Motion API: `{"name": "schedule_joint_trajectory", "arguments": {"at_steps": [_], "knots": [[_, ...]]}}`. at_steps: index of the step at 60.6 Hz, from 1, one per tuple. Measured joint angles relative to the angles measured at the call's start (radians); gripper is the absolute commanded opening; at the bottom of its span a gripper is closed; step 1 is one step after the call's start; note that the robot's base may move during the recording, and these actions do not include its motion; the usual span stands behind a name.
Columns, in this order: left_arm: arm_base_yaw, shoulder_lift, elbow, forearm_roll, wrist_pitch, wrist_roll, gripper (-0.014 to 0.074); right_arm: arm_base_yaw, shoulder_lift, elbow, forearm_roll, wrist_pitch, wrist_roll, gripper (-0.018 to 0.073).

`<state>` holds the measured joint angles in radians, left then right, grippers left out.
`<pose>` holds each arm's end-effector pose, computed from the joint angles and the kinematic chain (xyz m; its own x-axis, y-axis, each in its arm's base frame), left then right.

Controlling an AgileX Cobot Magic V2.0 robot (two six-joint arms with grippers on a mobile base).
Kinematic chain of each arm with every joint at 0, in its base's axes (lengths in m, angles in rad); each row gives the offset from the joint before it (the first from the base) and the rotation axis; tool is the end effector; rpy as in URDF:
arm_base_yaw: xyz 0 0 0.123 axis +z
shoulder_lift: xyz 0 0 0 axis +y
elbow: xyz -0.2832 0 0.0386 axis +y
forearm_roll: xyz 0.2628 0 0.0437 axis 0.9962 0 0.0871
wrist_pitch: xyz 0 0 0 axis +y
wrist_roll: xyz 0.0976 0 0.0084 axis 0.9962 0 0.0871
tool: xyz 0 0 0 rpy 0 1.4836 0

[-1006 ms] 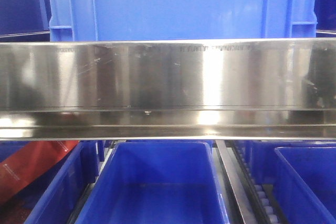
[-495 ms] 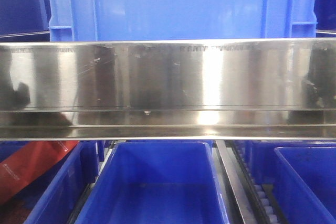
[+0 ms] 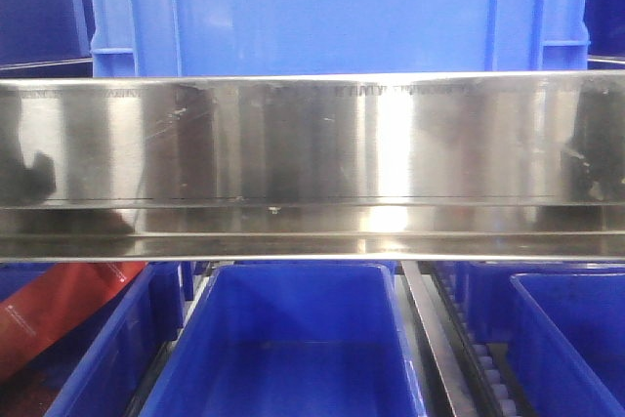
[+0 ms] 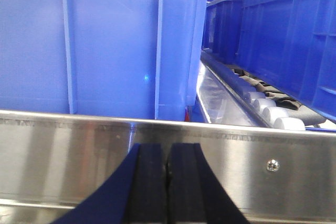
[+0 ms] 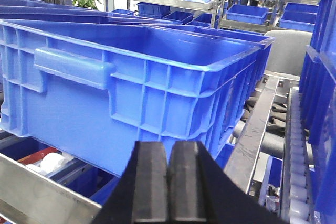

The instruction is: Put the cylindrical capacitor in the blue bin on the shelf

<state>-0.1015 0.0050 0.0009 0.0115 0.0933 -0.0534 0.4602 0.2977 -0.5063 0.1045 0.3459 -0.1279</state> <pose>0.0776 -0.0078 0.2039 -0.0161 -0.0405 -0.9990 0.0997 0.9941 -0.0419 0.0759 0.0415 0.3353 -0.0292 -0.0475 -0.9984 -0.4766 0.8787 -0.0278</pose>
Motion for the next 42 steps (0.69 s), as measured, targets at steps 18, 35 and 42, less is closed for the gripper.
{"name": "schedule_joint_trajectory", "arguments": {"at_steps": [18,35,42], "knots": [[0.0,0.0,0.0,0.0,0.0,0.0,-0.0111,-0.041,-0.005,0.006,-0.004,-0.04,0.003,-0.0162],[0.0,0.0,0.0,0.0,-0.002,0.0,-0.0111,-0.302,-0.091,0.098,-0.006,-0.096,0.034,-0.0162],[0.0,0.0,0.0,0.0,-0.002,0.0,-0.0111,-0.37,-0.158,0.21,-0.006,-0.129,0.038,-0.0162]]}}
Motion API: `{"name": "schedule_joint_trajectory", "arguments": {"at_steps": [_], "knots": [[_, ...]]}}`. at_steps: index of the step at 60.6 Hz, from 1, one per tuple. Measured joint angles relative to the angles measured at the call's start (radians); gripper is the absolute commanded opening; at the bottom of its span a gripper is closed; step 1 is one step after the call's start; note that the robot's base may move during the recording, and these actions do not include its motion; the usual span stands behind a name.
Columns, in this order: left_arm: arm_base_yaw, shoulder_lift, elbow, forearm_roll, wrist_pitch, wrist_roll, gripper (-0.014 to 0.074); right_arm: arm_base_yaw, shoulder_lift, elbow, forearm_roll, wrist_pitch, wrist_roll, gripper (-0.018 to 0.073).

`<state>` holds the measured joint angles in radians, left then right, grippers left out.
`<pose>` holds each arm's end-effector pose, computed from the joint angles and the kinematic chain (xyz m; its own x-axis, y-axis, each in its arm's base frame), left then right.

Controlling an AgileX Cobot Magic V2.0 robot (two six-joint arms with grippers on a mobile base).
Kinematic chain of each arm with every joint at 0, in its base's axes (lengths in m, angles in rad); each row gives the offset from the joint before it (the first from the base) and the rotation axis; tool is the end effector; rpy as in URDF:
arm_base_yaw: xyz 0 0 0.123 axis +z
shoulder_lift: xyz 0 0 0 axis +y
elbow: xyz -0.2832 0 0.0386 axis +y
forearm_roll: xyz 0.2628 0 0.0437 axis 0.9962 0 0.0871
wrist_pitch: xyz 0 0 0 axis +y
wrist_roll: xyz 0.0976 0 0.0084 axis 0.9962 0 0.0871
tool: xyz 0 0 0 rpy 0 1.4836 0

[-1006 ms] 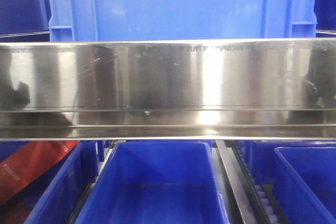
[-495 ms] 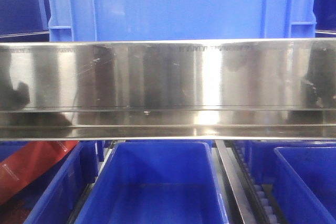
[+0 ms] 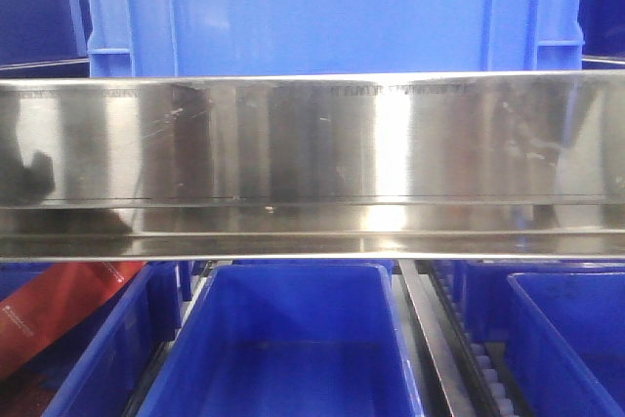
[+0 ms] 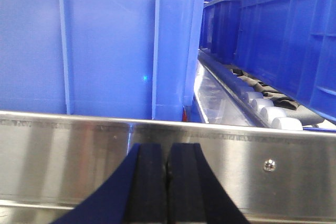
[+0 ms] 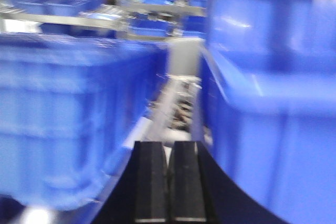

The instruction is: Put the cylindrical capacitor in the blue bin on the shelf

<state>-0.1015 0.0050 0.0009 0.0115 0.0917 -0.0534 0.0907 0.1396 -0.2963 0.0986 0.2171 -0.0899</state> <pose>0.0776 -0.0078 0.2040 -0.0145 -0.0407 -0.9991 0.0998 0.9941 -0.0419 0.0751 0.0089 0.2874 0.0270 0.0089 -0.9996 -0.1118 0.9937 0.0058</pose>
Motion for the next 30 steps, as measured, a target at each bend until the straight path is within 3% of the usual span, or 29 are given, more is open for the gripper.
{"name": "schedule_joint_trajectory", "arguments": {"at_steps": [15,30], "knots": [[0.0,0.0,0.0,0.0,0.0,0.0,-0.0111,-0.036,-0.121,0.225,0.0,-0.038,0.01,-0.0162],[0.0,0.0,0.002,0.0,0.0,0.0,-0.0111,-0.037,-0.136,0.295,-0.021,-0.075,0.012,-0.0162]]}}
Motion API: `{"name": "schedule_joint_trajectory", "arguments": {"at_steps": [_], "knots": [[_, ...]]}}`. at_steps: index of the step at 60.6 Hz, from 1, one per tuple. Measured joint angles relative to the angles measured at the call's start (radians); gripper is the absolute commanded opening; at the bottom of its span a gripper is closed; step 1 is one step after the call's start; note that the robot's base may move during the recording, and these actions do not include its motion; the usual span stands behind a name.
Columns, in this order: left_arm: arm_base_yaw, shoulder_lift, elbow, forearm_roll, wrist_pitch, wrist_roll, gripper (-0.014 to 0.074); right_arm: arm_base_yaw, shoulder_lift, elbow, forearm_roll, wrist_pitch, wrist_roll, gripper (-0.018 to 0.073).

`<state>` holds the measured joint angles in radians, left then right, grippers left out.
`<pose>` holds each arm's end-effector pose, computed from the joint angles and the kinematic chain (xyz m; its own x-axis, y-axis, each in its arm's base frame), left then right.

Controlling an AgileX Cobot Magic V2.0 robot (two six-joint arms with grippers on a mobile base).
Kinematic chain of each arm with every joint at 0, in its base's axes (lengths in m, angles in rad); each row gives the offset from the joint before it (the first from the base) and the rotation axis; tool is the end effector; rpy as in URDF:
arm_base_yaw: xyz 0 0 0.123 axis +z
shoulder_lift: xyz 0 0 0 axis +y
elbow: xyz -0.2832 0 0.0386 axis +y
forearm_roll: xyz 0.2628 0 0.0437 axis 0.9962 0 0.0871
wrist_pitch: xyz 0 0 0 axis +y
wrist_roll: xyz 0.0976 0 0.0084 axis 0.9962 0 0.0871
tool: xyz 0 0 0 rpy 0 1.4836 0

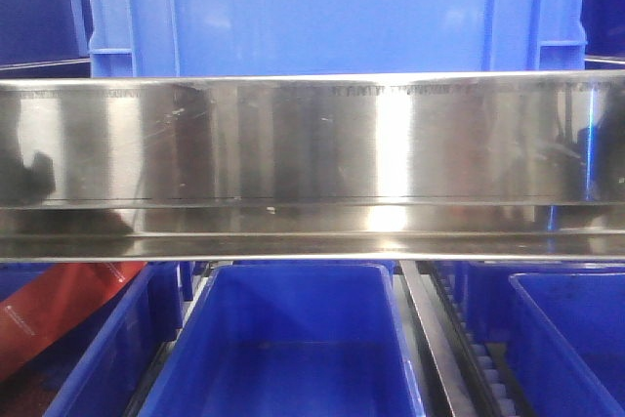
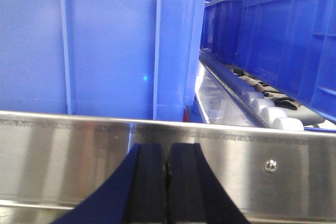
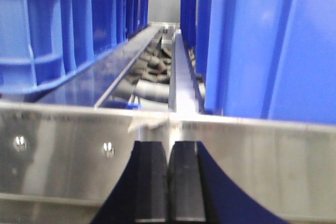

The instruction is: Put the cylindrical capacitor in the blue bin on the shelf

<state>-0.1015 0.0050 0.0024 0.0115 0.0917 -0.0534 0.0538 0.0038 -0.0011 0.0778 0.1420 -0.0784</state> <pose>0.0777 -0.0078 0.2035 -0.0160 -0.0405 -0.9991 0.0997 0.9941 -0.0419 0.0775 0.0053 0.1999 -0.0569 -0.0044 -0.9984 -0.0648 0.9979 -0.0008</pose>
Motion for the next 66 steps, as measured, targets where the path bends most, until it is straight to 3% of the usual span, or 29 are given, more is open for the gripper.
{"name": "schedule_joint_trajectory", "arguments": {"at_steps": [66], "knots": [[0.0,0.0,0.0,0.0,0.0,0.0,-0.0111,0.0,0.0,0.0,-0.004,-0.022,0.0,-0.0162]]}}
